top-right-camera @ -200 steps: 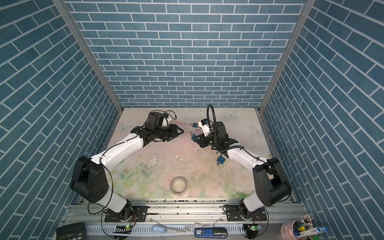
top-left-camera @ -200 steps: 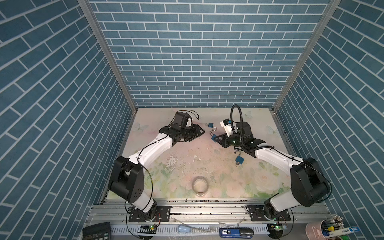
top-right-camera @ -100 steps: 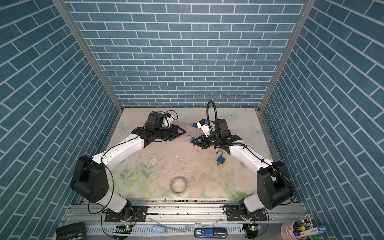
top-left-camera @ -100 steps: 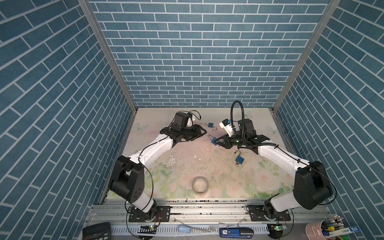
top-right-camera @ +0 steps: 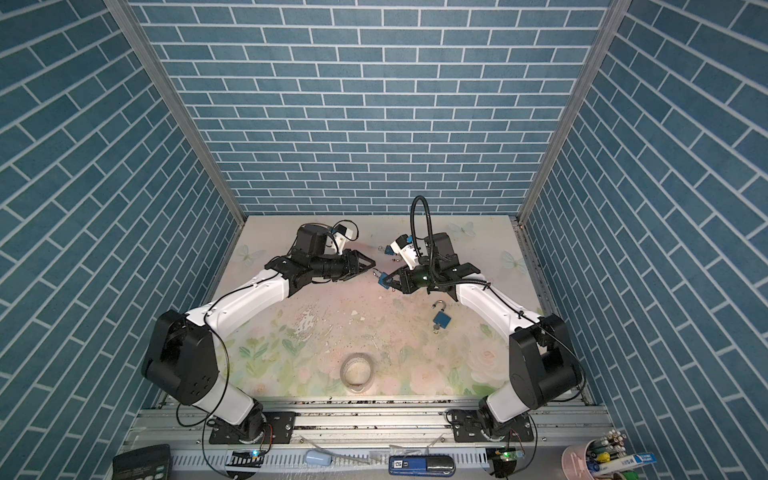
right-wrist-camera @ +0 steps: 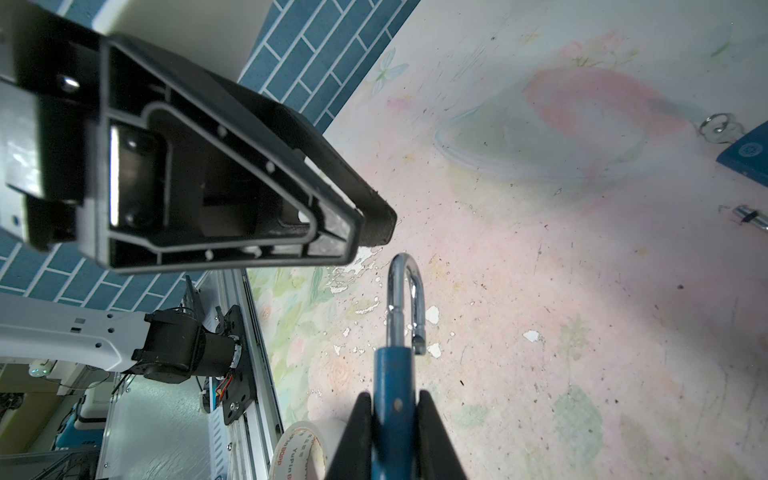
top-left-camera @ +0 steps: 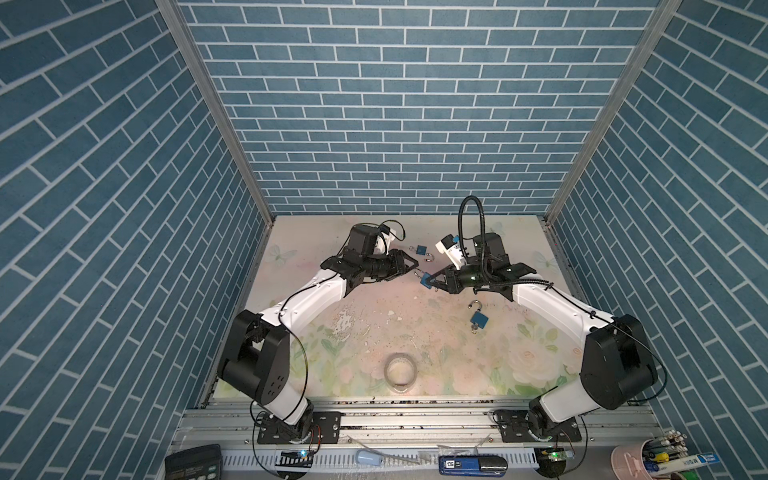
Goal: Lock with the key
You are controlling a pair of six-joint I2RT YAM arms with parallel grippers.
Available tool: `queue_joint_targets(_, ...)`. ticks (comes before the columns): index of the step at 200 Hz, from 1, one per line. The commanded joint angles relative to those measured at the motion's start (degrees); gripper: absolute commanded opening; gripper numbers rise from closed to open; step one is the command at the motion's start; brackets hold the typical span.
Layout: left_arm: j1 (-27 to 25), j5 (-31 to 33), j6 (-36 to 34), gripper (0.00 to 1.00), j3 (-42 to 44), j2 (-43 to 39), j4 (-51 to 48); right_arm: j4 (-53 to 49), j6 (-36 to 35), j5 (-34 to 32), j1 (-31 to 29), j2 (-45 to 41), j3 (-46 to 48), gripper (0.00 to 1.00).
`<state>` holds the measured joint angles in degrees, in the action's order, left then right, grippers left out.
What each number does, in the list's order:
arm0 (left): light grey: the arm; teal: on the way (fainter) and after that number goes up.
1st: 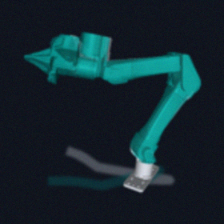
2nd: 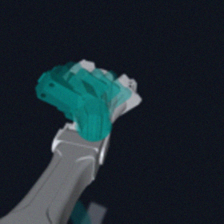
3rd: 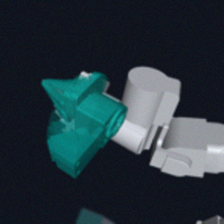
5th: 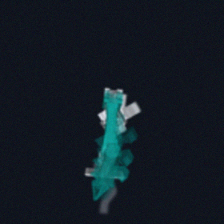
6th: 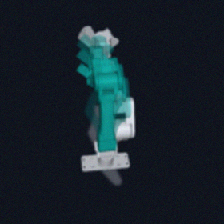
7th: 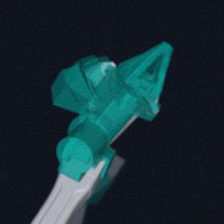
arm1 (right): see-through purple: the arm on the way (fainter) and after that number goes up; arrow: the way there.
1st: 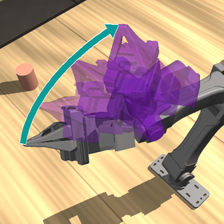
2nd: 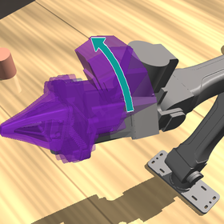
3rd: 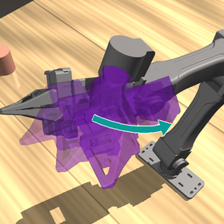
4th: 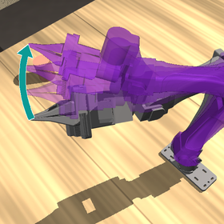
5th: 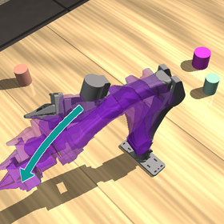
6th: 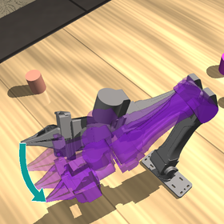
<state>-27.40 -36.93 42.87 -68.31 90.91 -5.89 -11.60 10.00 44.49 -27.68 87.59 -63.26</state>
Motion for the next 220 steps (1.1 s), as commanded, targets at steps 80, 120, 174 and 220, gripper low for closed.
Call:
queue_joint_targets(80,-0.2,-4.5,-11.8,0.42,-1.6,3.9,2.1,-0.4,-1.9,6.3,1.2,0.1,-2.4,0.0)
queue_joint_targets(120,-0.2,-6.8,-10.8,0.41,-0.5,3.3,5.4,-0.3,-1.4,6.7,1.5,0.6,-2.7,0.0)
queue_joint_targets(174,-0.3,-8.7,-10.4,0.38,1.0,1.8,6.0,0.9,-0.9,7.1,1.9,1.4,-2.7,0.0)
queue_joint_targets(220,-0.3,-10.8,-9.9,0.36,2.0,1.5,8.2,1.8,-0.2,8.4,3.1,2.1,-2.9,0.0)
